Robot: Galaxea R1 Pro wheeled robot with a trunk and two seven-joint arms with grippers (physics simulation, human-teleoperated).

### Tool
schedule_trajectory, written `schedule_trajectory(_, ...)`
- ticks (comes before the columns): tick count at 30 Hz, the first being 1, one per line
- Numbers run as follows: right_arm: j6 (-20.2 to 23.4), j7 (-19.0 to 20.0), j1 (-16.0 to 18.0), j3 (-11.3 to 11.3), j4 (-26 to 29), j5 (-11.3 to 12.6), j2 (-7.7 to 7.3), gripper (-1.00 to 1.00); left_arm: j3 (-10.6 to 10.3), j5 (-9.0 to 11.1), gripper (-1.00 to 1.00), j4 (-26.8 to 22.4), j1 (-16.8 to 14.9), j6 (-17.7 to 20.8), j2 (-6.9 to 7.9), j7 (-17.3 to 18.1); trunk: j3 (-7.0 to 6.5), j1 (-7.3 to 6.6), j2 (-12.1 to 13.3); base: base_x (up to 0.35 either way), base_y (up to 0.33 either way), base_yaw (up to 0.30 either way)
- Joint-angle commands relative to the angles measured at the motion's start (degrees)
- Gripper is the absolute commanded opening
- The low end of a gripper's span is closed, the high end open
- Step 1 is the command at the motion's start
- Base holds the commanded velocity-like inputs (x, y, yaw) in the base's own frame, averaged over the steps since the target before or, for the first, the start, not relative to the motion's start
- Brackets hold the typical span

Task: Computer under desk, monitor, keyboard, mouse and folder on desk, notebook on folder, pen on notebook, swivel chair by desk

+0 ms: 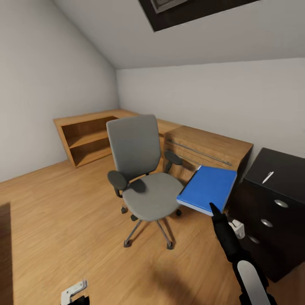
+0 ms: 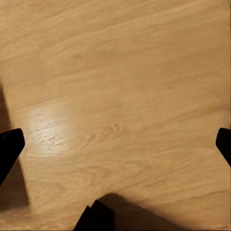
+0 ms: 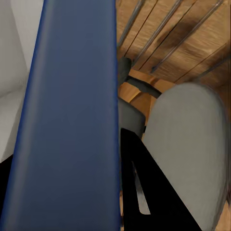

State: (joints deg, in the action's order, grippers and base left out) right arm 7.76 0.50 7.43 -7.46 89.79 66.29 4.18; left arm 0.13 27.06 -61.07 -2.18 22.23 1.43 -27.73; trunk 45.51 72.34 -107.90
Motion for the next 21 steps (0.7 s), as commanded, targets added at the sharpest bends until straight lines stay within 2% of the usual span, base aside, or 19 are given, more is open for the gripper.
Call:
schedule_trajectory(1, 0.40, 0.07, 0.04, -0.27, 0.03, 0.47, 0.06, -1.00, -0.26, 0.45, 1.00, 1.73, -0.02, -0.74, 0.03, -0.35, -0.14, -0.23, 0.39, 0.000, 0.000, -0.231)
schedule_trajectory(3, 0.36, 0.13, 0.04, -0.51, 0.03, 0.44, 0.05, -1.00, -1.17, 0.05, 1.00, 6.01, -0.02, -2.82, 0.09, -0.32, -0.50, -0.67, 1.19, 0.000, 0.000, -0.247)
schedule_trajectory(5, 0.33, 0.24, 0.04, -1.22, 0.03, 0.42, 0.01, -1.00, -2.17, -1.97, 1.00, 10.05, -0.02, -6.12, 0.09, -0.29, -0.86, -1.11, 1.99, 0.000, 0.000, -0.259)
schedule_trajectory(8, 0.33, 0.27, 0.04, -1.93, 0.03, 0.42, -0.02, -1.00, -2.52, -3.43, 1.00, 13.82, -0.04, -8.81, 0.02, -0.05, -1.39, -1.77, 3.20, 0.000, 0.000, -0.265)
schedule_trajectory(11, 0.32, 0.28, 0.04, -2.63, 0.03, 0.42, -0.05, -1.00, -2.97, -4.78, 1.00, 18.31, -0.08, -12.57, -0.66, 1.20, -1.93, -2.43, 4.40, 0.000, 0.000, -0.268)
schedule_trajectory(12, 0.32, 0.29, 0.04, -2.96, 0.03, 0.41, -0.05, -1.00, -3.29, -5.91, 1.00, 19.67, -0.09, -14.54, -1.14, 2.29, -2.11, -2.65, 4.80, 0.000, 0.000, -0.268)
schedule_trajectory(15, 0.32, 0.29, 0.04, -3.35, 0.03, 0.41, -0.10, -1.00, -3.53, -7.60, 1.00, 20.75, -0.10, -16.04, -1.47, 3.37, -2.65, -3.31, 6.00, 0.000, 0.000, -0.269)
schedule_trajectory(18, 0.32, 0.29, 0.04, -4.23, 0.03, 0.41, -0.12, -1.00, -3.61, -8.26, 1.00, 22.40, -0.17, -16.58, -1.57, 4.10, -3.19, -3.97, 7.21, 0.000, 0.000, -0.269)
schedule_trajectory(21, 0.32, 0.17, 0.04, -5.31, 0.03, 0.41, -0.22, -1.00, -3.64, -8.50, 1.00, 26.26, -0.36, -16.82, -1.65, 6.10, -3.73, -4.63, 8.41, 0.000, 0.000, -0.269)
